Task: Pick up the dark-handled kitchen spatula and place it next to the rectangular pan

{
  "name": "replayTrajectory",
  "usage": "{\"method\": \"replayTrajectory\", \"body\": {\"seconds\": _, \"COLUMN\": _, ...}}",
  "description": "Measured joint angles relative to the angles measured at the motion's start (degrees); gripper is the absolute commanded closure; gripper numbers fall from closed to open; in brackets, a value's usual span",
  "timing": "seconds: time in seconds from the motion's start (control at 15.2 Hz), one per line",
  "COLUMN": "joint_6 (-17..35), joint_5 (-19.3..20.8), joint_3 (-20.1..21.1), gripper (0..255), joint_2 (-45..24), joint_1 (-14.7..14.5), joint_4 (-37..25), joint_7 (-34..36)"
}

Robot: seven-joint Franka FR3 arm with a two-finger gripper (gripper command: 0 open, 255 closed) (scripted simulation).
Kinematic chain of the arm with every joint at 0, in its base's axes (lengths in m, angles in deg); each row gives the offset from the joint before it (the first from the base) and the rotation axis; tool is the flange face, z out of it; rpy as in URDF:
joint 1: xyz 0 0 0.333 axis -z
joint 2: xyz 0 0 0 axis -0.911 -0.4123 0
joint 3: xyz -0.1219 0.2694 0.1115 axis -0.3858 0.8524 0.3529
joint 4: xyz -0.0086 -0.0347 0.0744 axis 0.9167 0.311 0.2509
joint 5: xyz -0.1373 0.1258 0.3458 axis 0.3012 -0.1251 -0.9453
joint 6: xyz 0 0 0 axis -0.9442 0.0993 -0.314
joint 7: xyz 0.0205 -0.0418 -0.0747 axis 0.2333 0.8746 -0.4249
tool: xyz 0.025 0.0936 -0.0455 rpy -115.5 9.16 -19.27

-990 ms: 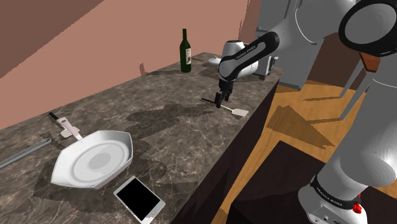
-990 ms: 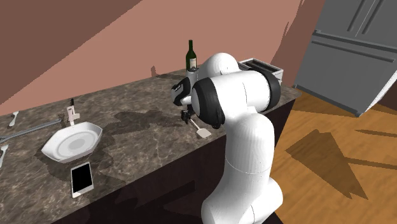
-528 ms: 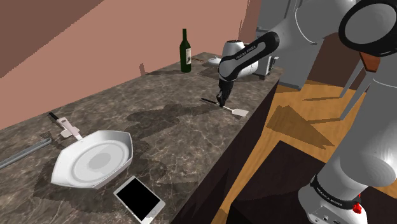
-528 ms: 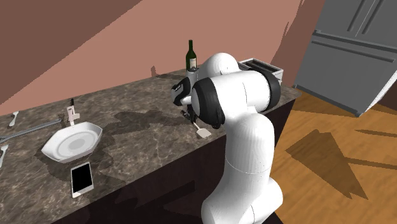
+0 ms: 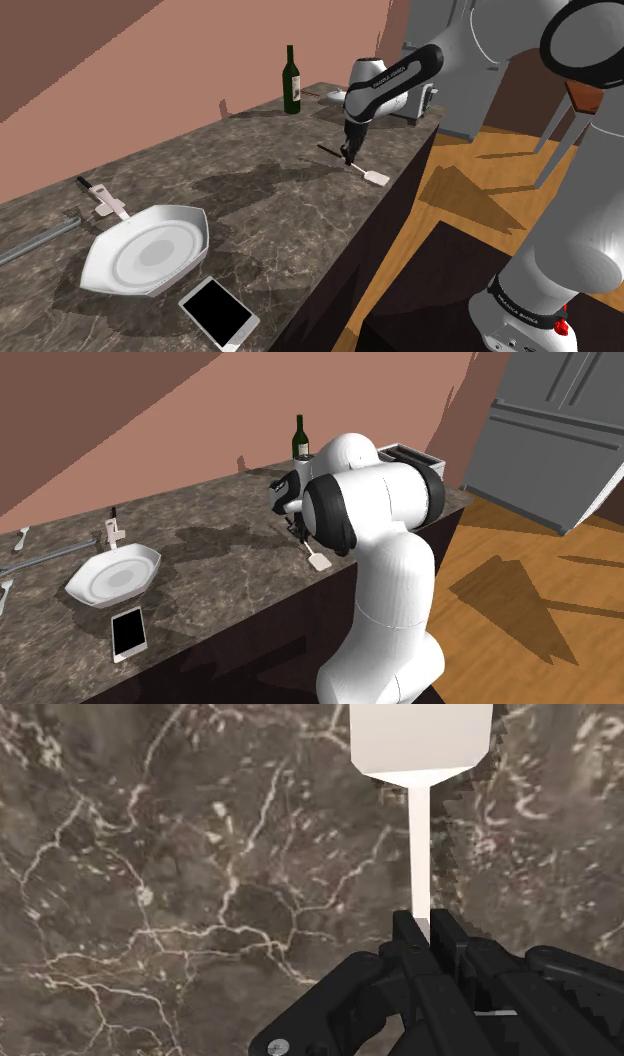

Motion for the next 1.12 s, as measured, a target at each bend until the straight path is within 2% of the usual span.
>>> {"method": "replayTrajectory", "body": {"seconds": 1.12, "joint_6": -12.6, "joint_5": 1.1, "joint_3": -0.2, "gripper": 255, "joint_2": 5.7, "joint_1": 0.0, "joint_4": -6.9, "joint_7": 0.8}}
